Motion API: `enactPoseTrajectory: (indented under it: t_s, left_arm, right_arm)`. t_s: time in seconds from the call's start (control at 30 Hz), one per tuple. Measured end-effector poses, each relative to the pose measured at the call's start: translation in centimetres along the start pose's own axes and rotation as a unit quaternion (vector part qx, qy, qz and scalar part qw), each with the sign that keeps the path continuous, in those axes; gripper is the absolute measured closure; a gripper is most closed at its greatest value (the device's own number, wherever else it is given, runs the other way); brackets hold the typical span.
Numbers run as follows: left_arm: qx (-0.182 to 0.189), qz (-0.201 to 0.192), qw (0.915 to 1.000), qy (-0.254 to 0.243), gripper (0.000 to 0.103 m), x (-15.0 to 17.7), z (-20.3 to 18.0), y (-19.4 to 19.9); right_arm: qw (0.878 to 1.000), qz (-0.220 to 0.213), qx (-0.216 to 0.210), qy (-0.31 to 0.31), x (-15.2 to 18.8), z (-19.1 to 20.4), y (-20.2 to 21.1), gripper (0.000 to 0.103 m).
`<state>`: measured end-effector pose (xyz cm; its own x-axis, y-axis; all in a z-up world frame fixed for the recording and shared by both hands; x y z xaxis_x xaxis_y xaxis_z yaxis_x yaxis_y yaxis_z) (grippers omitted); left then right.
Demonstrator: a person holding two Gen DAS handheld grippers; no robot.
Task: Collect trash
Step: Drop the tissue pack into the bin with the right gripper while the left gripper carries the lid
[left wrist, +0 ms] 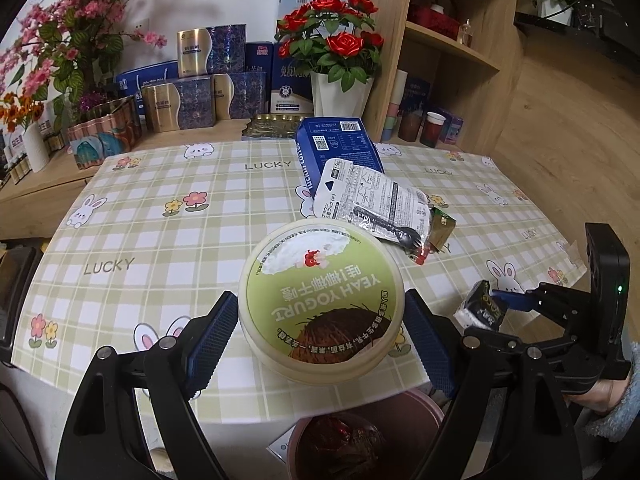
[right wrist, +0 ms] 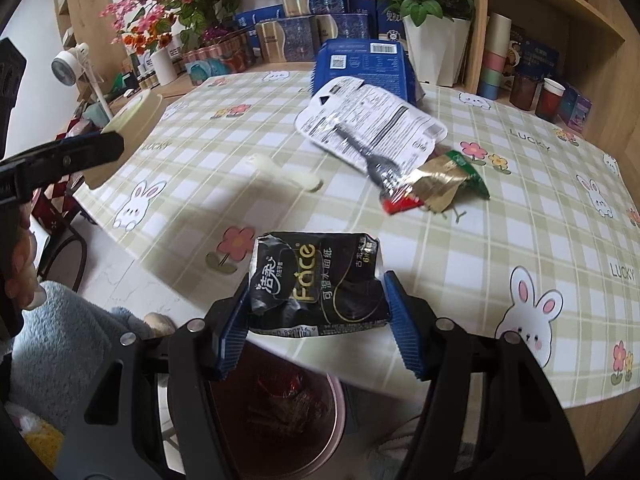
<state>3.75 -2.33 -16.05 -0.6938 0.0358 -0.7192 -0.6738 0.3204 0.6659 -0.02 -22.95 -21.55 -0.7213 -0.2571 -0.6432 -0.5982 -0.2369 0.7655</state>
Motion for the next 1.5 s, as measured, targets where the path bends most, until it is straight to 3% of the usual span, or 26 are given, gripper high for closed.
enactPoseTrajectory:
  t_s: [0.43, 0.9, 1.5]
  left_arm:
    - [-0.005, -0.022, 0.9997, 0.006, 0.022, 3.0, 0.7, 4.4]
    - [-0.013, -0.030, 0.9993, 0.019, 0.022, 4.9, 1.5, 6.0]
    - [-0.014, 0.004, 0.9990, 0.041, 0.022, 8.0, 3.2, 3.3]
  right_arm:
    - [1.000, 0.016, -0.013, 0.017, 3.4, 3.6, 0.8, 0.040]
    - [0.998, 0.045, -0.036, 0.038, 6.2, 6.6, -0.6, 0.040]
    - [0.984, 0.154, -0.068, 0.058, 10.9, 8.5, -7.4, 0.039]
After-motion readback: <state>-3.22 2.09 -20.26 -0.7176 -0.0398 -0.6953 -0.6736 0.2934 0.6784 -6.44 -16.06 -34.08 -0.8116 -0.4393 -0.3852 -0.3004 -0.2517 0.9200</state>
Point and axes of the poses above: each gripper's, at about its wrist camera, not at the fingertips, and y roughly against the way its jaws point, z to its left, x to its underside, the point moved 2 cm from there along -y, roughly the way its jaws point, and after that the axes turned 8 degrees about y, right-handed, at the moved point
